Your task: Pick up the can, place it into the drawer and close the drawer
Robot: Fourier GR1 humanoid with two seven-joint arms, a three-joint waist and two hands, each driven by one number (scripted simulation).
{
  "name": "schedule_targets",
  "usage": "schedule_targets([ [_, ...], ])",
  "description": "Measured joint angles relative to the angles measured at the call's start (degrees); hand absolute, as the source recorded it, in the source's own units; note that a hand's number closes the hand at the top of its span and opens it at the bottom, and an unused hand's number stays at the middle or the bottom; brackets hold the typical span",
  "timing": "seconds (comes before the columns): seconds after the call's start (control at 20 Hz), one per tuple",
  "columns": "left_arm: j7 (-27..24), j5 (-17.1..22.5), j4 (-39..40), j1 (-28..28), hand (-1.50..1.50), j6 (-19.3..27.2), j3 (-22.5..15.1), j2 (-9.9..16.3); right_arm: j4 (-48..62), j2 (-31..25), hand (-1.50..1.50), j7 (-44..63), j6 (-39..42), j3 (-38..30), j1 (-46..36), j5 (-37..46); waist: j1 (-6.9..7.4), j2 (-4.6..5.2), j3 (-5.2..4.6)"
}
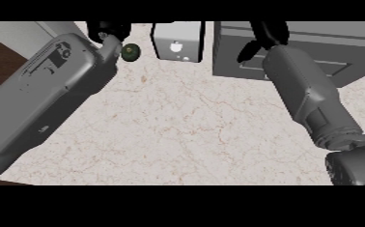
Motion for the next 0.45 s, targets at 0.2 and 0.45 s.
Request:
schedule_targets([
  [0.2,0.6,-0.2,-0.7,0.3,-1.5,-0.1,0.0,0.7,0.0,0.4,-1.5,-4.5,3.3,-6.1,-0.6,-6.3,-0.48,0.01,0.03],
  [0.45,0.7,-0.5,-2.4,1.9,-1.5,0.0,0.1,1.2,-0.4,0.6,-1.5,-8.6,7.9,-13.3,-1.9,-14.0,-0.46,-0.47,-0.11],
])
